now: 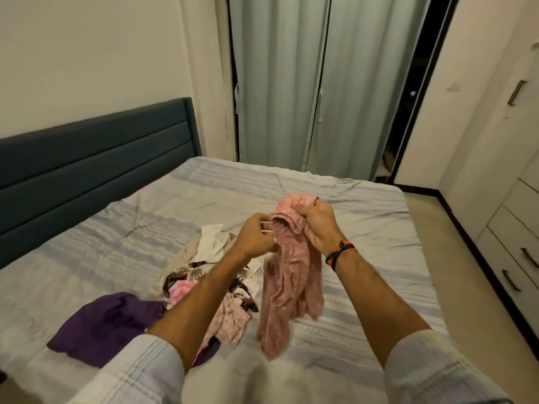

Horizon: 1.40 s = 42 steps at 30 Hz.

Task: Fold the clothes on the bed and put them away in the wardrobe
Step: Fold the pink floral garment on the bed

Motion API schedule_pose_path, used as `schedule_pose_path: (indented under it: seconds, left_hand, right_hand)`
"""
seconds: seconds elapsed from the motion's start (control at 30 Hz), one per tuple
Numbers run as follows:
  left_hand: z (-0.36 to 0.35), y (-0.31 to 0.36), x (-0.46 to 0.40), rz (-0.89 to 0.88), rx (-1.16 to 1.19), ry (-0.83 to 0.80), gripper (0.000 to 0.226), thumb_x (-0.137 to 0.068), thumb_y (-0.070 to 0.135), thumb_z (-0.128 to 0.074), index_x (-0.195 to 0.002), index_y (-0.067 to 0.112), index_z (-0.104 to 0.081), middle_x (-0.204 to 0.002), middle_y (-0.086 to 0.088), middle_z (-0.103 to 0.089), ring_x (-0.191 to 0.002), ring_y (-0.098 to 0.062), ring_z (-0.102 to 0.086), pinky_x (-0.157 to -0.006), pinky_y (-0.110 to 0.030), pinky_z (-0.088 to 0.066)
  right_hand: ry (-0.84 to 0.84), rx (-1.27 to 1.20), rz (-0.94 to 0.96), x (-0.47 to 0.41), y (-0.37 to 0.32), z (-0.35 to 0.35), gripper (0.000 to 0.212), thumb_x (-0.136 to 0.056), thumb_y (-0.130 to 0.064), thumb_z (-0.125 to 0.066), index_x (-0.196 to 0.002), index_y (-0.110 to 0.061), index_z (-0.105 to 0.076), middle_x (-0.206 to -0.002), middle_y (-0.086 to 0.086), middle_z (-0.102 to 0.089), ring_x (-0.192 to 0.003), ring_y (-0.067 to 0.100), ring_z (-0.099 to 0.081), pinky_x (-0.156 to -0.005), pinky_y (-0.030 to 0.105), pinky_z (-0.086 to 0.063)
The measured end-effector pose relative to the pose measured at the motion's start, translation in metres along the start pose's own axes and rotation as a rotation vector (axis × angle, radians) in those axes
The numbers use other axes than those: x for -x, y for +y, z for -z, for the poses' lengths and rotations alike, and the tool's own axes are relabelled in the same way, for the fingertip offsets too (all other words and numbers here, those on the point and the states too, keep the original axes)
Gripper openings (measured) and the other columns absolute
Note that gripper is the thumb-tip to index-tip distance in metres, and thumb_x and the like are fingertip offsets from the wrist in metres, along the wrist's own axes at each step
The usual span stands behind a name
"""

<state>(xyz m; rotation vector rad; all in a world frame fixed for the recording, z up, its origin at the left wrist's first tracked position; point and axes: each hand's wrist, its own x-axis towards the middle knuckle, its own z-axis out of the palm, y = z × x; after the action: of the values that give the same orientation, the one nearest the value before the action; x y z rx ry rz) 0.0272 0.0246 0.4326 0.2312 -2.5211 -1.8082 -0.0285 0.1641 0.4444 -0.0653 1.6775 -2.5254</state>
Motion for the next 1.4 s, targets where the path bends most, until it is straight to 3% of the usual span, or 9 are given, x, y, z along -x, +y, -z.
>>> schedule_pose_path:
  seconds: [0.13,0.37,0.53,0.63,0.73,0.87,1.0,1.2,1.4]
  left_hand:
    - [-0.025,0.014,-0.003,-0.112,0.053,-0.131,0.051,-0.062,-0.007,-0.072,-0.106,0.016,-0.059,-0.101,-0.003,-0.066,-0.093,-0.019,-0.062,-0.079,-0.037,-0.056]
    - [-0.045,0.026,-0.055,-0.222,0.106,0.054,0.022,-0.081,0.035,-0.063,-0.09,0.017,-0.069,-0.088,-0.008,-0.074,-0.082,-0.022,-0.069,-0.081,-0.048,-0.058]
    - [-0.05,0.043,-0.086,-0.341,0.037,0.092,0.013,-0.084,0.034,-0.065,-0.079,0.023,-0.07,-0.076,0.009,-0.071,-0.073,-0.013,-0.065,-0.074,-0.037,-0.055]
    - [-0.056,0.051,-0.101,-0.364,-0.026,0.084,0.017,-0.079,0.04,-0.069,-0.074,0.023,-0.071,-0.071,0.011,-0.071,-0.071,-0.01,-0.066,-0.071,-0.035,-0.056]
    - [-0.061,0.055,-0.108,-0.417,-0.131,0.07,0.022,-0.078,0.045,-0.074,-0.074,0.023,-0.073,-0.07,0.012,-0.07,-0.07,-0.008,-0.066,-0.069,-0.03,-0.054]
    - [-0.066,0.054,-0.117,-0.514,-0.217,-0.073,0.02,-0.075,0.047,-0.076,-0.081,0.029,-0.076,-0.075,0.015,-0.072,-0.076,-0.004,-0.066,-0.073,-0.027,-0.054]
    - [-0.061,0.058,-0.125,-0.537,-0.242,-0.139,0.022,-0.071,0.05,-0.079,-0.082,0.031,-0.076,-0.077,0.014,-0.072,-0.078,-0.006,-0.067,-0.074,-0.026,-0.053]
    - [-0.043,0.044,-0.133,-0.437,-0.473,-0.427,0.034,-0.062,0.049,-0.083,-0.075,0.018,-0.075,-0.075,0.003,-0.074,-0.068,-0.013,-0.068,-0.07,-0.036,-0.056]
    - [-0.041,0.028,-0.133,-0.323,-0.516,-0.308,0.045,-0.063,0.055,-0.078,-0.071,0.011,-0.073,-0.067,0.003,-0.069,-0.058,-0.009,-0.06,-0.062,-0.033,-0.052]
  right_hand:
    - [0.037,-0.016,0.033,-0.002,-0.013,0.015,0.022,-0.09,0.012,-0.057,-0.111,0.012,-0.061,-0.095,0.016,-0.07,-0.083,0.025,-0.07,-0.074,0.033,-0.061]
    - [0.011,-0.037,0.072,-0.015,-0.047,0.045,0.024,-0.086,0.016,-0.058,-0.11,0.016,-0.06,-0.095,0.019,-0.069,-0.083,0.025,-0.069,-0.073,0.029,-0.06]
    - [0.042,0.422,0.064,-0.018,-0.048,0.076,0.035,-0.07,-0.01,-0.088,-0.101,0.0,-0.075,-0.097,0.012,-0.076,-0.09,0.023,-0.071,-0.085,0.039,-0.059]
    - [0.202,0.874,0.045,-0.019,-0.046,0.085,0.047,-0.047,-0.047,-0.096,-0.073,-0.017,-0.072,-0.07,-0.007,-0.071,-0.066,0.009,-0.062,-0.061,0.032,-0.053]
    - [0.391,1.143,0.057,-0.023,-0.038,0.082,0.088,-0.039,-0.074,-0.083,-0.102,-0.021,-0.052,-0.094,-0.008,-0.062,-0.084,0.014,-0.06,-0.068,0.034,-0.049]
    - [0.311,1.071,0.303,-0.031,-0.038,0.081,0.061,-0.064,-0.039,-0.087,-0.112,-0.023,-0.054,-0.108,-0.003,-0.058,-0.096,0.015,-0.057,-0.078,0.029,-0.046]
    - [0.117,1.007,0.301,-0.042,-0.05,0.093,0.008,-0.078,-0.031,-0.08,-0.083,-0.029,-0.073,-0.084,-0.008,-0.073,-0.081,0.013,-0.068,-0.073,0.034,-0.053]
    - [0.052,0.853,0.362,-0.049,-0.079,0.119,0.01,-0.085,-0.019,-0.077,-0.091,-0.011,-0.078,-0.091,0.004,-0.077,-0.091,0.02,-0.071,-0.085,0.034,-0.055]
    - [0.178,0.729,0.409,-0.05,-0.101,0.138,0.011,-0.084,-0.019,-0.077,-0.095,-0.016,-0.079,-0.089,-0.003,-0.077,-0.085,0.01,-0.07,-0.078,0.024,-0.053]
